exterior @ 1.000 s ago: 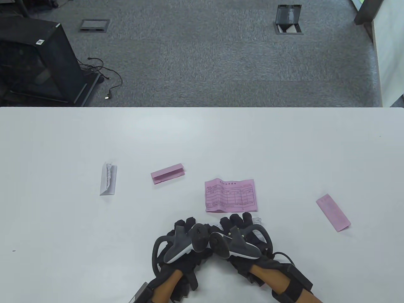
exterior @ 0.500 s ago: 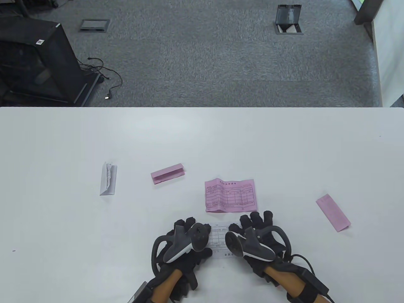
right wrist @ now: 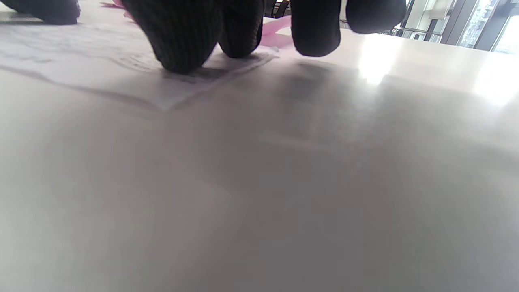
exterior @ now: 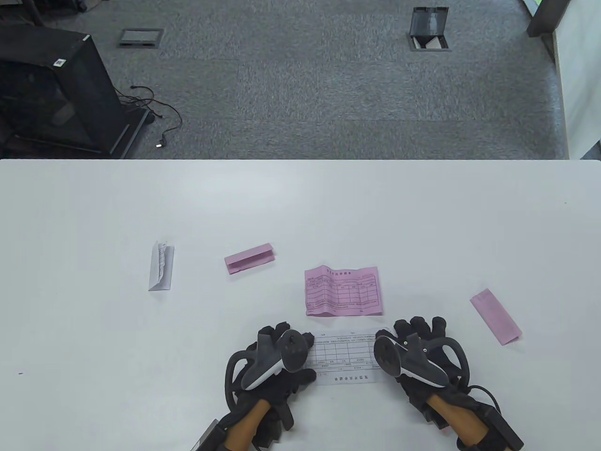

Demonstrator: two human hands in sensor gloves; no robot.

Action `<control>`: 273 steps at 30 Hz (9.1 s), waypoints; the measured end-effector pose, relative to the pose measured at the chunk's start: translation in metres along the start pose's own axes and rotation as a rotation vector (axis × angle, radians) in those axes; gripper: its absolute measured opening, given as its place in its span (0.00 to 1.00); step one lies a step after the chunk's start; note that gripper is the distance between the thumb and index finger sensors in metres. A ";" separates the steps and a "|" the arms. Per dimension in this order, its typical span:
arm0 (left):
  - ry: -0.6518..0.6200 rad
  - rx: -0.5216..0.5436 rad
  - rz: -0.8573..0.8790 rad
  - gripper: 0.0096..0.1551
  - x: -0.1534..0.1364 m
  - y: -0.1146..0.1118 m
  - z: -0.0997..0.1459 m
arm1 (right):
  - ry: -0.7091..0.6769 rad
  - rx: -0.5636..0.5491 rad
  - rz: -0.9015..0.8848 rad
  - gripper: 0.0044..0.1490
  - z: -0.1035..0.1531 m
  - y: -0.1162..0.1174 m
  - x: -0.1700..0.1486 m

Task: Unfold folded invoices and stack

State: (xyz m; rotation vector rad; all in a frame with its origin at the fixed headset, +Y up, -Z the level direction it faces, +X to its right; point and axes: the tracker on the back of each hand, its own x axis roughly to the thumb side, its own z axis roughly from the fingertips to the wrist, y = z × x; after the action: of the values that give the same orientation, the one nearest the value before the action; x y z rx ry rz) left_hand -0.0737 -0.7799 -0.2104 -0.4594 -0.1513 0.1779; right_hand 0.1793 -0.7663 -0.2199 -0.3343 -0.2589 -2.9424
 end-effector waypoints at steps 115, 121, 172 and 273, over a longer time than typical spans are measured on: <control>-0.022 0.019 0.035 0.46 0.000 -0.003 0.000 | 0.071 0.029 -1.129 0.22 0.009 0.004 -0.025; -0.042 0.048 0.181 0.54 -0.009 0.007 0.003 | -0.134 0.049 -1.248 0.22 0.016 -0.019 -0.013; 0.048 0.322 0.574 0.31 -0.016 0.039 -0.009 | 0.186 -0.277 -0.747 0.21 -0.006 -0.019 -0.036; -0.023 0.512 0.455 0.40 -0.029 0.045 0.020 | 0.436 -0.251 -0.626 0.22 0.003 -0.029 -0.143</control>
State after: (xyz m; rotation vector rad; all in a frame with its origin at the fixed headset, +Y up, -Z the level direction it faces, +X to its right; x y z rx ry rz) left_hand -0.1115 -0.7377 -0.2156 0.0268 -0.0173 0.6513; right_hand 0.3114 -0.7162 -0.2553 0.4495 0.0896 -3.5521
